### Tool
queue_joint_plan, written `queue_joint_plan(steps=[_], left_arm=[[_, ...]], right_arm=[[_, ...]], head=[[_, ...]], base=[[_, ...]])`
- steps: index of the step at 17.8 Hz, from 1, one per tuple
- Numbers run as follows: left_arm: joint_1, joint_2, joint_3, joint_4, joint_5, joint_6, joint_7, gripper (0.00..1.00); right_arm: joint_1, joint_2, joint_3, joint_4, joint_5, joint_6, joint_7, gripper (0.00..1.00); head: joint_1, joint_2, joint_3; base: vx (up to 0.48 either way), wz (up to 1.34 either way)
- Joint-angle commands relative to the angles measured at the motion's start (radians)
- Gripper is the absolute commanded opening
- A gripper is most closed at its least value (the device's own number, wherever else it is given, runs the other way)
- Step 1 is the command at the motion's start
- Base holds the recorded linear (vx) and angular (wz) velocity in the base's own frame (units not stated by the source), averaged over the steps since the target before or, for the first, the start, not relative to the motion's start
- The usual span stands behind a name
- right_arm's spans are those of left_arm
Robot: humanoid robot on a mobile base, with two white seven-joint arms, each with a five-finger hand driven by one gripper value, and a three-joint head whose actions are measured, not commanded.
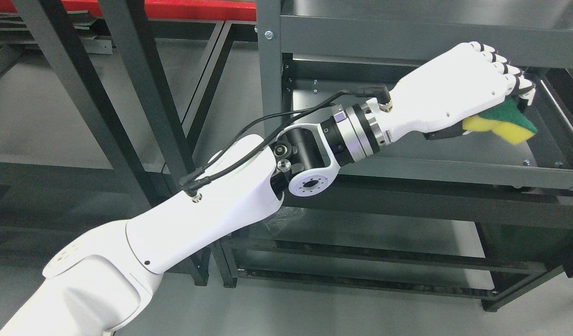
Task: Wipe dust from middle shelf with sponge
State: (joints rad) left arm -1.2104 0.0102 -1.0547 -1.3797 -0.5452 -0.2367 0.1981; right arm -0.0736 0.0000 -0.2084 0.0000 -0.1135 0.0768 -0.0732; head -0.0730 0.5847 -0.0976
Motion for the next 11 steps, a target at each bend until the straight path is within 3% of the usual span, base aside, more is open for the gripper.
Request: queue_joint_plan(steps=[1, 4, 7, 11], left_arm=[[0.122, 0.007, -0.165, -0.032, 0.148, 0.000, 0.015, 0.00], [0.323, 0.007, -0.153, -0.033, 0.185, 0.000, 0.015, 0.01], [0.614, 0.007, 0.141, -0.035, 0.198, -0.010, 0.005, 0.01], [0.877, 0.007, 0.497, -0.073, 0.332, -0.088, -0.087, 0.01]], right_arm=[[0.000, -0.017, 0.000, -0.017, 0.000, 0.000, 0.000, 1.00], [0.000, -0.017, 0.000, -0.017, 0.000, 0.000, 0.000, 1.00], [0.000, -0.017, 0.001, -0.017, 0.000, 0.000, 0.000, 1.00], [0.000, -0.017, 0.000, -0.017, 0.000, 0.000, 0.000, 1.00]], head=[[0.0000, 0.000, 0.000], [0.0000, 0.000, 0.000], [0.0000, 0.000, 0.000], [0.0000, 0.000, 0.000]], base=[[0.000, 0.00], [0.000, 0.00], [0.000, 0.00], [0.000, 0.00]])
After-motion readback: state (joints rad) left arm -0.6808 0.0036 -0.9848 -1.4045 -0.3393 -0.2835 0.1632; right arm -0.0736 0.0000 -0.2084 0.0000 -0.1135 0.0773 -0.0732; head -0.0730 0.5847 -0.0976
